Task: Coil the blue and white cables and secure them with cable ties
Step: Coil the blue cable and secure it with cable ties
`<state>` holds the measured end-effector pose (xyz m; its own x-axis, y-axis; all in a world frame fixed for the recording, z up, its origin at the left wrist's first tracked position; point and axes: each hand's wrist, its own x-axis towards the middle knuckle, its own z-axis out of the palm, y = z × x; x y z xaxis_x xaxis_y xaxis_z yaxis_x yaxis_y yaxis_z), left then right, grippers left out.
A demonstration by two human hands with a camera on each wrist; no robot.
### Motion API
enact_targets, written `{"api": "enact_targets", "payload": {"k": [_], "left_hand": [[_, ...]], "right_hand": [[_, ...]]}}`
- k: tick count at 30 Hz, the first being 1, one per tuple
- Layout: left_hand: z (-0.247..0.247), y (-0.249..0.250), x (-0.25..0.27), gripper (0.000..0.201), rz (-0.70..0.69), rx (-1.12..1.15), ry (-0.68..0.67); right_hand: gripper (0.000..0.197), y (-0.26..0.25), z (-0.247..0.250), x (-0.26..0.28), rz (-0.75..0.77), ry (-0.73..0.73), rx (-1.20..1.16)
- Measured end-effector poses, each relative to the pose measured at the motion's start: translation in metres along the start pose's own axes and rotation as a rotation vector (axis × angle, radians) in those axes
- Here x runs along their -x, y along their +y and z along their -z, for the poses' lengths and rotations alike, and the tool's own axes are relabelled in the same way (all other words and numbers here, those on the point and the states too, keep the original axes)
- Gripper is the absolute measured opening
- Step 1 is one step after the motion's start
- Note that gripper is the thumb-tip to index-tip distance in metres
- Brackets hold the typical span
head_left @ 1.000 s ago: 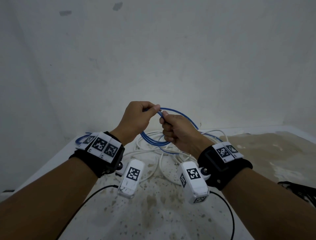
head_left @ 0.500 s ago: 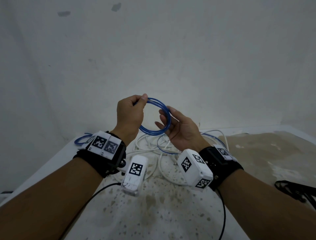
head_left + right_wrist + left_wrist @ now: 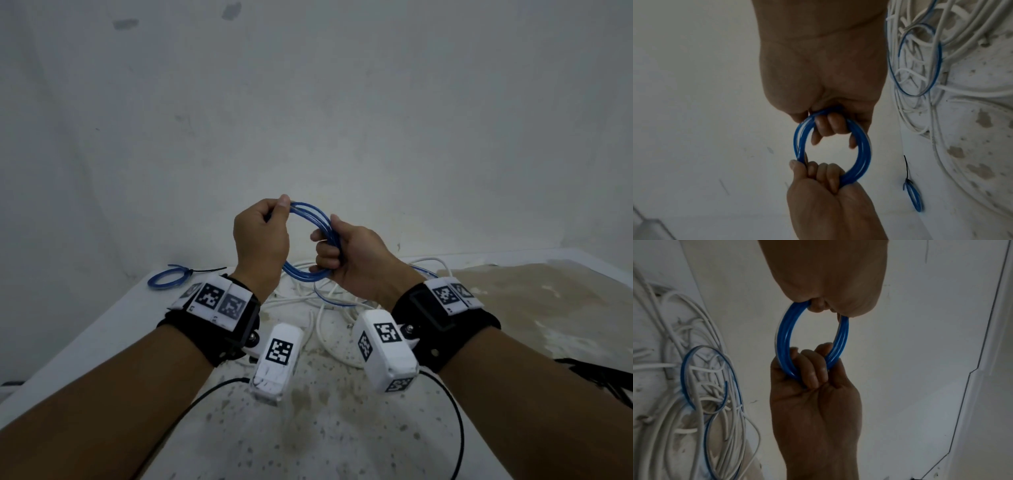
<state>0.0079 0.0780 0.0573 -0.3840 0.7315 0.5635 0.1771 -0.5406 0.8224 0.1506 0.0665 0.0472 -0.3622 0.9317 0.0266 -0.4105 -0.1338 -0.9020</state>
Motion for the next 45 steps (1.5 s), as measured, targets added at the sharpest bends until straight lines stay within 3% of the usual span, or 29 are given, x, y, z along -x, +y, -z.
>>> {"api": "enact_targets", "payload": {"k": [6,9,16,21,24,29,31,34,42,45], "left_hand": [[-0.007,0.0,0.01,0.03,-0.002,-0.032,0.043],[-0.008,0.001,0.009,0.032,-0.041,-0.043,0.076],[-0.006,-0.001,0.011,0.028,-0.105,-0.094,0.107],[-0.005,-0.004,0.009,0.03,-0.012,-0.035,0.073],[-0.001,0.001,0.004,0.031,0.126,-0.024,-0.107],[0.021,0.021,-0.009,0.021,0.325,-0.163,-0.636],[0.027,0.025,-0.012,0.02,0.26,-0.298,-0.797],[0.027,0.028,-0.011,0.015,0.04,-0.515,-0.941],[0.017,0.011,0.005,0.01,-0.253,-0.536,-0.689],[0.017,0.007,0.01,0.011,-0.247,-0.495,-0.654]], "right_hand": [[0.043,0.002,-0.005,-0.004,0.137,0.127,0.067],[0.039,0.003,-0.002,-0.003,0.184,0.056,0.087],[0.034,0.002,0.007,0.004,0.087,-0.14,0.077],[0.032,0.003,0.008,0.001,0.102,-0.129,-0.003],[0.032,0.001,0.011,0.0,0.124,-0.083,-0.006],[0.033,-0.004,0.026,0.003,0.062,-0.061,0.163],[0.032,-0.003,0.026,0.003,0.033,-0.096,0.248],[0.03,0.0,0.022,0.002,0.018,-0.121,0.319],[0.044,0.006,0.016,0.002,0.033,0.075,0.238],[0.042,0.007,0.017,0.003,0.027,0.068,0.234]]}}
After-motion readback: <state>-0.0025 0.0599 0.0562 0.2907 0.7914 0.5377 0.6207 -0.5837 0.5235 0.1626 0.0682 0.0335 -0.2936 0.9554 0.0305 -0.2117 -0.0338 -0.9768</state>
